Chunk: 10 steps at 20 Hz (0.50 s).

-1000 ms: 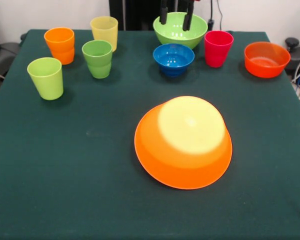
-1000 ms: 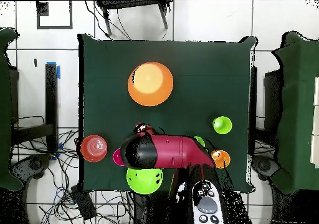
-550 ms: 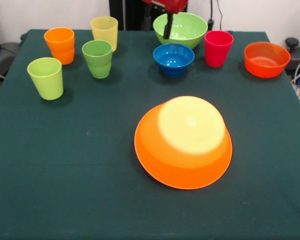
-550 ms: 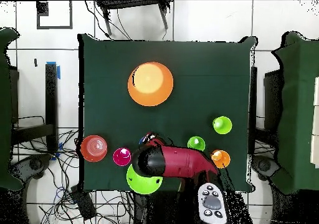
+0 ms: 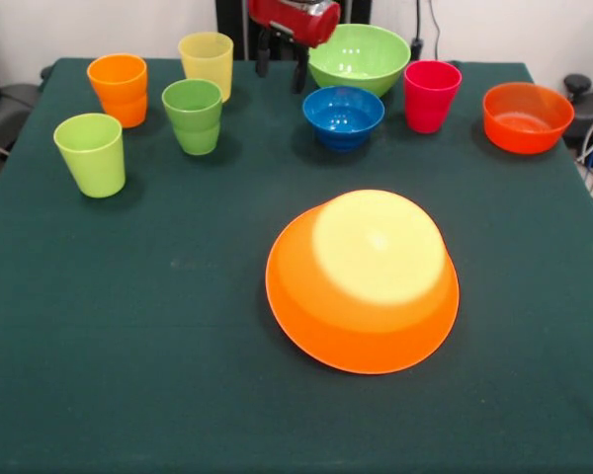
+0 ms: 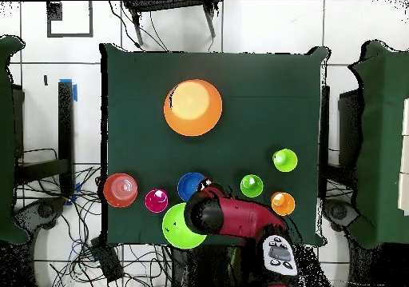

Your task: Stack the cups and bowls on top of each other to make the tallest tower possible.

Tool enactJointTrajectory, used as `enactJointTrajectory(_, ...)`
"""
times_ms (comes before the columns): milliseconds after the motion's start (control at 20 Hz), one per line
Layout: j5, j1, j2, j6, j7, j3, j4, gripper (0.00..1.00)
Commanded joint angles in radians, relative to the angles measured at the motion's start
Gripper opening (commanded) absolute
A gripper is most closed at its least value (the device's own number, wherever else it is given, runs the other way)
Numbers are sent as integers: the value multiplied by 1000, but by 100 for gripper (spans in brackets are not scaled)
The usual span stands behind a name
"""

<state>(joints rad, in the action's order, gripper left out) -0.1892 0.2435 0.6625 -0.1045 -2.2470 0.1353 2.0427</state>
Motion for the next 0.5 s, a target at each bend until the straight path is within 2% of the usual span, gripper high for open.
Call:
enactJointTrajectory(50,24,8,-48,43,-161,-22,93,100)
enactJointTrajectory(250,78,-22,10,-64,-182,4,132,100)
enactJointTrajectory(300,89,-11,31,-93,-179,-12,155,100)
enactJointTrajectory(500,104,-12,29,-47,-185,-30,195,100)
